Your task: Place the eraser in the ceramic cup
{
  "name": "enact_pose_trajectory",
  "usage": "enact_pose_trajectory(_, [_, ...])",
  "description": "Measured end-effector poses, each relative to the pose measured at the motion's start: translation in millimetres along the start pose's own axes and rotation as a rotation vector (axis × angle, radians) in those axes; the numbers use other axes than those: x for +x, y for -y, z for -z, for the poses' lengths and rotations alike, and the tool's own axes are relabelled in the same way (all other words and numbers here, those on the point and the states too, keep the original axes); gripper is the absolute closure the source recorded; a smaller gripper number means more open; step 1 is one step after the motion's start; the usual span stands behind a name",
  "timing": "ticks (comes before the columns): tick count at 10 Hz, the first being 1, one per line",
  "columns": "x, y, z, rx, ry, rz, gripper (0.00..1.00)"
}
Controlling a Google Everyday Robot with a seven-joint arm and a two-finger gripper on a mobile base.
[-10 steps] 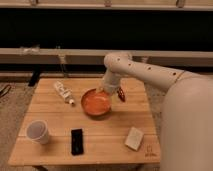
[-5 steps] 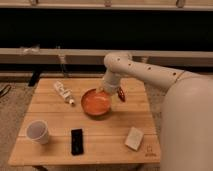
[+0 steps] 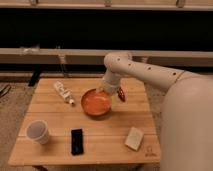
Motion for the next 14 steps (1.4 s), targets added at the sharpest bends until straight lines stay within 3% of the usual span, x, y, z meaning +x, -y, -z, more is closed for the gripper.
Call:
enact_pose_trajectory(12, [0,-1,1,-0.001,-0.003,0.002,0.2])
enact_pose_trajectory(14, [-16,1,8,0.034,-0.003,0.073,0.2])
